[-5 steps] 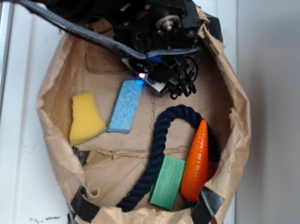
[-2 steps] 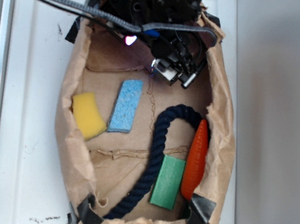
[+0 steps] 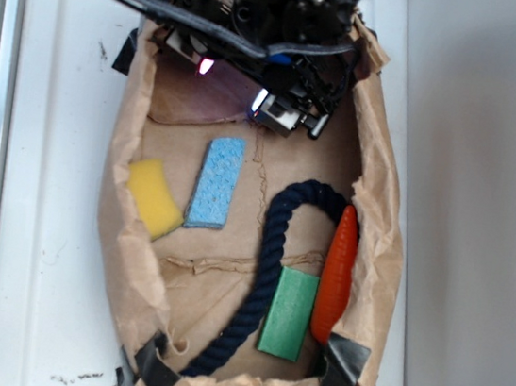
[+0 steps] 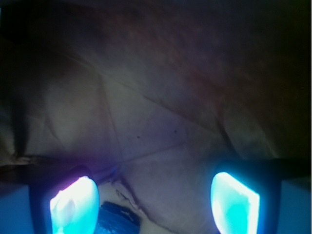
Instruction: Grab the blue sponge.
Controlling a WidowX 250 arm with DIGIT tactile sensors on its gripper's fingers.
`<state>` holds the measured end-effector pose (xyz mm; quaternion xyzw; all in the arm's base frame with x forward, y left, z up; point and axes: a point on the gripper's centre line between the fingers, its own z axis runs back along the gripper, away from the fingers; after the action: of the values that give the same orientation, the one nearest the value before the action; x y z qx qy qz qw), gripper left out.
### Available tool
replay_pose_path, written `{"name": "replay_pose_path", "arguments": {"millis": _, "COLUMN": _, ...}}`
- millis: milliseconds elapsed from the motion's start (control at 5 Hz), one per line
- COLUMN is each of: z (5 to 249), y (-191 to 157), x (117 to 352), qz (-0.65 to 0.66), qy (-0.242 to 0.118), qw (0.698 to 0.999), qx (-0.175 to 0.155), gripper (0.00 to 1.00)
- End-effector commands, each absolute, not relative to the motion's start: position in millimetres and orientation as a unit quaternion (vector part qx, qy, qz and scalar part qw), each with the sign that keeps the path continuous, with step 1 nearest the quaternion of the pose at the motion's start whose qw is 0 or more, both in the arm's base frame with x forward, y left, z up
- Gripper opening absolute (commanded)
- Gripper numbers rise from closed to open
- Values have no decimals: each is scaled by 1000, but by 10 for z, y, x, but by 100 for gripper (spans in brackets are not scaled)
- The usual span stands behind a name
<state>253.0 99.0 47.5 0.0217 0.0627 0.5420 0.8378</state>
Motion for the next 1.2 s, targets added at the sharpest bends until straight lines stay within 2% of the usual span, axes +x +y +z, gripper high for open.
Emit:
{"name": "replay_pose_path", "arguments": {"millis": 0, "z": 450, "y": 869, "x": 2645, "qz": 599, "qy": 45, "qw": 799, "qx": 17, "gripper": 100}}
{"name": "replay_pose_path", "arguments": {"millis": 200, "z": 362, "y": 711, "x": 2707, "qz": 609, "qy": 28, "qw": 792, "qx": 17, "gripper": 100}}
{"name": "replay_pose_path", "arguments": {"millis": 400, "z": 292, "y": 670, "x": 2625, "qz": 608, "qy": 18, "qw": 794, "qx": 6, "gripper": 100}}
{"name": "replay_pose_path", "arguments": {"millis": 600, "z": 398, "y": 646, "x": 2439, "qz": 601, "qy": -7, "qw": 799, "qx": -21, "gripper": 100}}
{"name": "replay_pose_path", "arguments": {"millis": 800, "z": 510, "y": 654, "x": 2347, "qz": 606, "qy": -4, "qw": 794, "qx": -35, "gripper": 100}}
{"name": "replay_pose_path", "arguments": {"millis": 1000, "z": 350, "y": 573, "x": 2289, "qz": 605, "qy": -21, "qw": 795, "qx": -36, "gripper": 100}}
